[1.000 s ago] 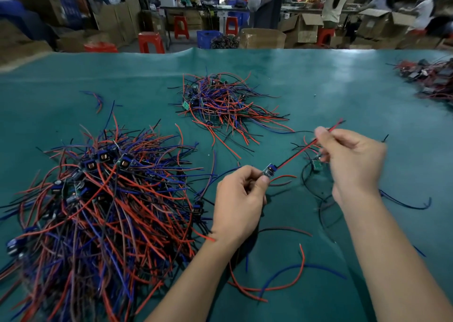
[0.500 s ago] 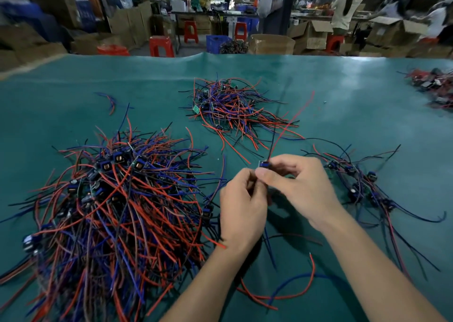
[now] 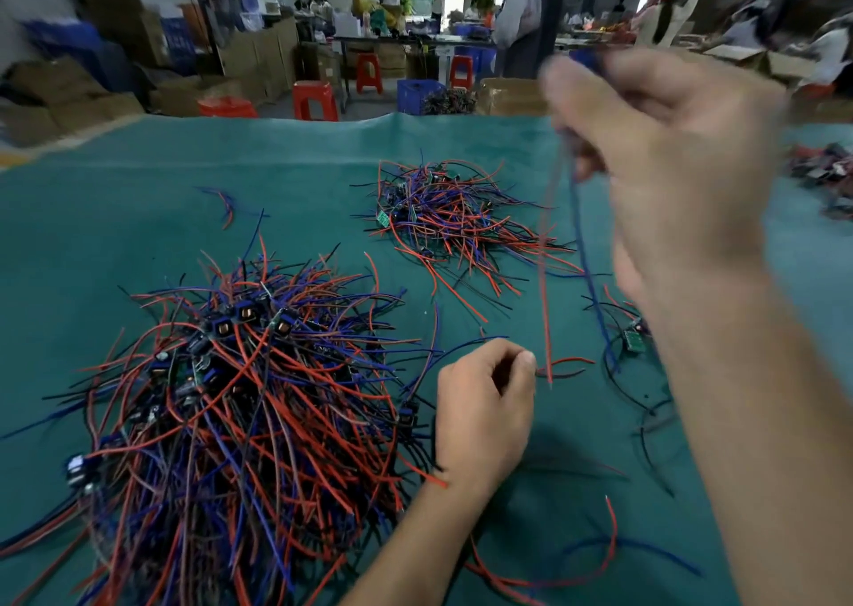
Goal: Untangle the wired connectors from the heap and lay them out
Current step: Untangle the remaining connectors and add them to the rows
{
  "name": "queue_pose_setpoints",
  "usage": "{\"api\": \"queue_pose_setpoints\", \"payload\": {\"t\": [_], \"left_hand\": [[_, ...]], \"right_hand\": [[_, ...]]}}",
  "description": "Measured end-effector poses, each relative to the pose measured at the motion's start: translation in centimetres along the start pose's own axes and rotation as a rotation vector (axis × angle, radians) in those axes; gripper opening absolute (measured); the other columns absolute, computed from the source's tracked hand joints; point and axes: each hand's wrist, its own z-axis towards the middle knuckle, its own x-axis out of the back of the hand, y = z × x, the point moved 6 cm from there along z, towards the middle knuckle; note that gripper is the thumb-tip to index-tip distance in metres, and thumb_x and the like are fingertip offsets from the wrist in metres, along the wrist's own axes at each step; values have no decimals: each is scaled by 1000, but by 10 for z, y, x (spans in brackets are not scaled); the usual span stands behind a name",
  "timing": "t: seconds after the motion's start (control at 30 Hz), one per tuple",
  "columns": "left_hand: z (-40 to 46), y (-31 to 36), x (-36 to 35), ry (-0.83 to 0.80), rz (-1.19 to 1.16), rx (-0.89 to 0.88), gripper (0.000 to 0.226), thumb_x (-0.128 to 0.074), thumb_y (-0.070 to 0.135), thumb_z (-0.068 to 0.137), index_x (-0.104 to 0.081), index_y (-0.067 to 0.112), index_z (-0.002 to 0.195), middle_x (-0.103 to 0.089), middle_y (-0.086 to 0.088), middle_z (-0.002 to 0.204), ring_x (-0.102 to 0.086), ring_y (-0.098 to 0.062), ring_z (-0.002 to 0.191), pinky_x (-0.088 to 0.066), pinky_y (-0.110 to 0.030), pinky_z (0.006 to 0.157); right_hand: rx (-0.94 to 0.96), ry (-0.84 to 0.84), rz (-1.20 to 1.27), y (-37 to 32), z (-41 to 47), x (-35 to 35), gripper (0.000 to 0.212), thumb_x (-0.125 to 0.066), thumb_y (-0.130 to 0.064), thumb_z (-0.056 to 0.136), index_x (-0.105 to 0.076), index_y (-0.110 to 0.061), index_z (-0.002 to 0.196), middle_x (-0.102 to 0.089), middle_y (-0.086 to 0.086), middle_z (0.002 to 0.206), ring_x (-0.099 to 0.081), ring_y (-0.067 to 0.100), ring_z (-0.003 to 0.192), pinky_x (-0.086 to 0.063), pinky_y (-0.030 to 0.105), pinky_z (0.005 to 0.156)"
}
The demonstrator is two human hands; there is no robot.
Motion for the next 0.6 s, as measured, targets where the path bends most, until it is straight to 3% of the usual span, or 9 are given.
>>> {"api": "queue_pose_setpoints", "payload": {"t": [0.07,0.13,0.2,0.27,0.33,0.4,0.47,0.6], "left_hand": [[1,1,1,9,6,6,26,-56,30,91,-61,14,71,-63,2,61,-60,-17,61,-52,-36,66],[1,4,3,20,19,-16,29,-58,25,90,-52,21,63,-52,7,55,-48,-2,53,-43,-26,59],[1,4,4,23,-9,-4,31,-62,14,90,-50,21,62,-50,8,54,-40,2,53,-38,-27,56],[1,0,4,22,-29,41,29,-62,11,88,-50,16,62,-50,1,56,-36,-7,54,-38,-32,57],[1,1,3,15,-30,36,29,-59,11,88,-45,12,63,-44,-7,58,-31,-15,57,-34,-35,55],[1,2,3,-3,-58,19,24,-57,9,87,-47,12,66,-44,2,57,-31,-12,58,-32,-32,54],[3,0,3,-25,-57,23,24,-56,11,86,-49,19,65,-49,12,56,-33,-4,55,-32,-27,53],[3,0,2,-12,-4,-1,25,-55,13,88,-51,22,65,-52,15,54,-41,-2,50,-32,-19,50]], "right_hand": [[-75,-284,25,-5,6,-55,19,-82,-29,83,-78,-14,72,-72,1,65,-58,13,55,-45,23,51],[-128,-565,-68,7,0,-109,45,-78,-40,87,-74,1,71,-72,14,66,-58,23,52,-44,20,46],[-119,-794,-360,40,-13,-150,64,-66,-56,92,-64,0,61,-63,18,60,-53,25,52,-42,20,49],[-86,-925,-740,91,-18,-167,54,-55,-58,97,-63,-13,70,-65,9,74,-60,26,74,-47,28,66],[-105,-1018,-1016,144,-22,-162,39,-51,-47,102,-65,-12,115,-66,15,121,-61,34,113,-50,40,95],[-186,-1086,-1175,184,-29,-144,46,-49,-38,104,-51,-10,139,-53,19,142,-51,39,130,-45,46,107],[-209,-1088,-1238,203,-37,-129,48,-52,-39,103,-51,-11,142,-49,17,144,-49,41,132,-45,49,108],[-163,-972,-1188,209,-31,-115,39,-65,-31,96,-58,-7,126,-47,15,130,-56,40,118,-49,45,99]]}}
